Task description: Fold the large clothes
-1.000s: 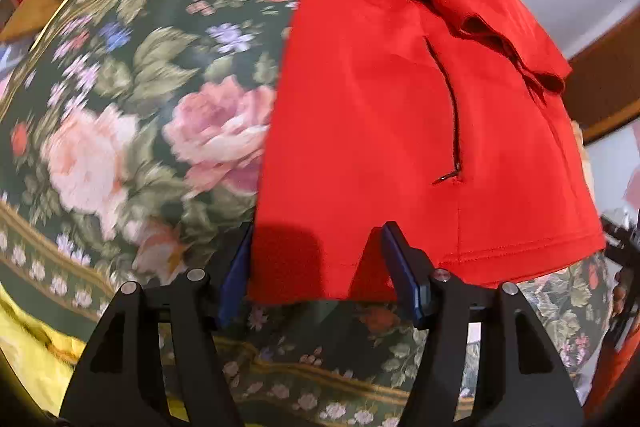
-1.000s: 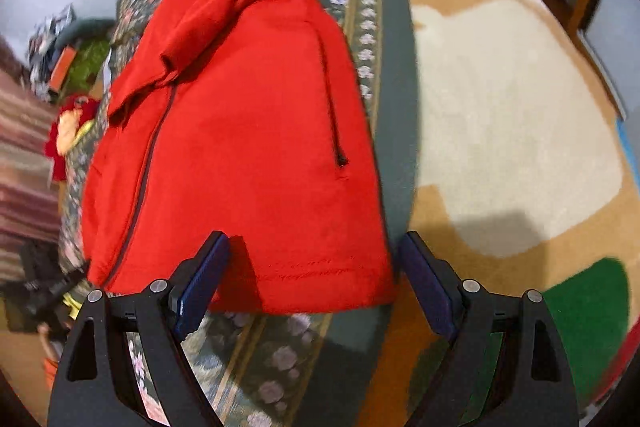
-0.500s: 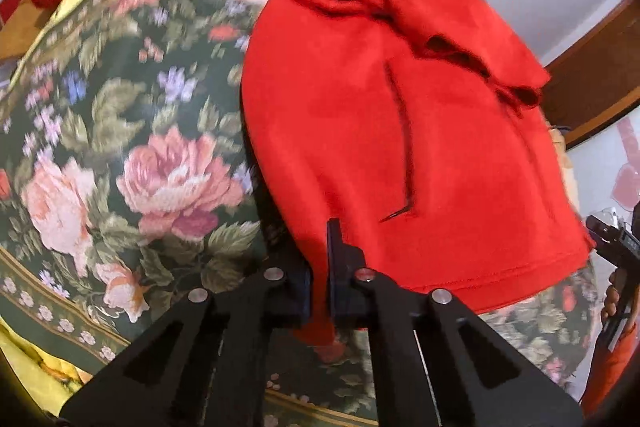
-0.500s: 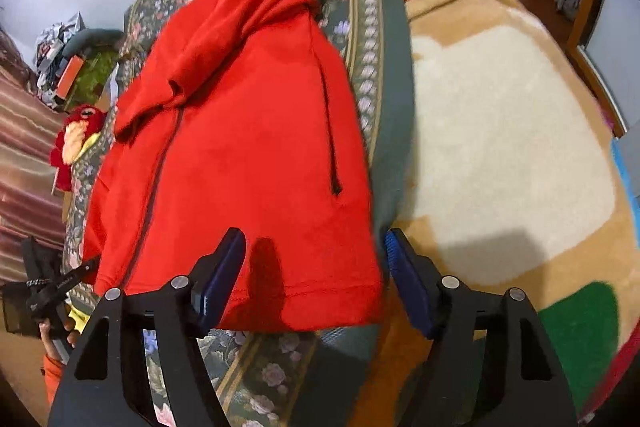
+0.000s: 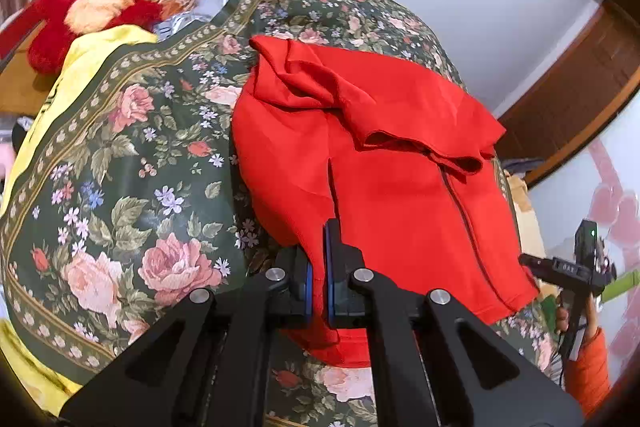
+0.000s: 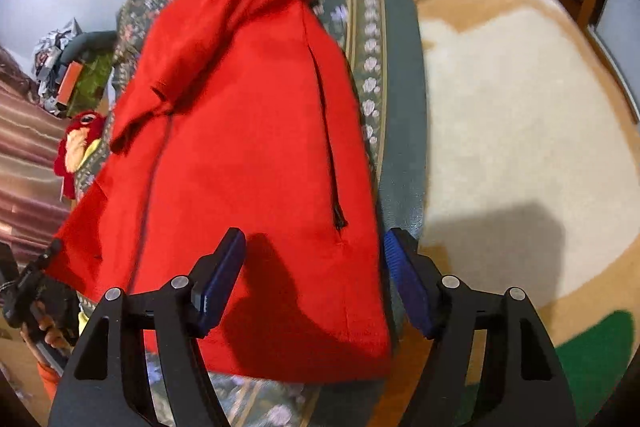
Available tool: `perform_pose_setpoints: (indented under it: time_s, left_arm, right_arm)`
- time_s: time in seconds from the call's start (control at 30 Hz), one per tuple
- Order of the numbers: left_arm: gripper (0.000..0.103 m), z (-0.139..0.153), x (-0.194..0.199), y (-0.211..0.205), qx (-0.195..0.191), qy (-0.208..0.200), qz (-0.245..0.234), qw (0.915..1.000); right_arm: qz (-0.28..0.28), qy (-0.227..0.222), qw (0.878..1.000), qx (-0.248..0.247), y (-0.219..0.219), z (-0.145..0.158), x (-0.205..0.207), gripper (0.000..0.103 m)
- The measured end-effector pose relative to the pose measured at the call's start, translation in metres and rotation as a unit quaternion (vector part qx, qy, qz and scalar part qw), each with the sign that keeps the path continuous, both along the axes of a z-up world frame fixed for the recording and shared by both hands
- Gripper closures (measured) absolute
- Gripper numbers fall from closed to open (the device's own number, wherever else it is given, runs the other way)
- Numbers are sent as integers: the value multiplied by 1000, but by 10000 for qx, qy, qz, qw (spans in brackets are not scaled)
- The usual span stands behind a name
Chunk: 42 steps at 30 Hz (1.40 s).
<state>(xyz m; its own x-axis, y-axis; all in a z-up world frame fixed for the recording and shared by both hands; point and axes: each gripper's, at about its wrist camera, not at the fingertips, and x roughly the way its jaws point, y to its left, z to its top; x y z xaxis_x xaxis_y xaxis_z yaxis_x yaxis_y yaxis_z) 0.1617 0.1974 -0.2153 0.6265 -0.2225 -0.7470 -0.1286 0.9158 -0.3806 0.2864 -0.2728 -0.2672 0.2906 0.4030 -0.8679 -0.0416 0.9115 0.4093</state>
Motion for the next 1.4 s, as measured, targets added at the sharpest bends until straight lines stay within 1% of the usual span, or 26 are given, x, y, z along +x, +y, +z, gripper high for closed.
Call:
perform_pose_setpoints:
  time_s: [0.07, 0.13, 0.17, 0.2, 0.23, 0.3, 0.47, 0.5, 0.57, 0.67, 0.73, 0.87, 0.93, 1.0, 1.07, 1.17, 1.2, 1.3, 1.4]
  left_arm:
    - [99, -4, 2, -4, 160, 27, -39, 9999]
    - [99, -8, 2, -6, 205, 60, -79, 9997]
    - [99, -10, 4, -6, 188, 76, -88, 9998]
    - [99, -11, 6, -6, 173, 87, -83, 9998]
    - [99, -12, 9, -6, 149, 89, -72, 9998]
    - [99, -11, 14, -6, 94, 77, -90, 9999]
    - [100, 1, 32, -4, 174, -81, -121, 9997]
    - [100, 6, 36, -3, 174, -145, -116, 9997]
    - [101, 16, 44, 2, 137, -290, -81, 9995]
    - [101, 39, 62, 13, 8, -635, -25, 9980]
    - [101, 55, 75, 21, -50, -860, 28, 9963]
    - [101, 81, 108, 34, -49, -1169, 144, 9930]
    - [101, 92, 131, 42, 38, -1307, 227, 9912]
    - [101, 96, 151, 48, 186, -1361, 329, 9900]
    - [101, 96, 178, 56, 292, -1343, 478, 9894]
    - [101, 85, 211, 67, 347, -1262, 663, 9892]
    - [101, 78, 224, 70, 405, -1198, 745, 9892]
    - [101, 53, 256, 75, 360, -922, 871, 9913]
    - [101, 20, 281, 79, 475, -546, 1006, 9923]
  right_arm:
    - [39, -44, 10000, -32, 2, 2, -1, 35]
    - [74, -113, 9999, -52, 4, 4, -3, 50]
    - [67, -138, 9998, -100, 5, 5, -3, 53]
    - [73, -179, 9997, -147, 6, 7, -4, 61]
    - [100, -234, 9996, -122, 7, 10, -6, 72]
    - [115, -244, 9996, 66, 6, 12, -5, 83]
    - [81, -569, 9981, 207, 15, 31, 3, 87]
    - [97, -675, 9973, 277, 18, 39, 7, 88]
    - [105, -860, 9956, 355, 23, 52, 13, 89]
    - [143, -1241, 9911, 455, 35, 77, 31, 89]
    - [147, -1438, 9885, 450, 42, 89, 46, 90]
    - [51, -1783, 9833, 363, 48, 108, 79, 90]
    - [-72, -1946, 9803, 327, 51, 116, 104, 90]
    - [-155, -2015, 9789, 304, 52, 120, 122, 90]
    - [-272, -2068, 9777, 225, 55, 121, 148, 91]
    - [-401, -2035, 9779, 246, 55, 119, 175, 91]
    - [-446, -1997, 9785, 247, 57, 115, 188, 91]
    - [-482, -1865, 9811, 171, 64, 102, 215, 91]
    - [-576, -1742, 9829, 164, 63, 90, 230, 90]
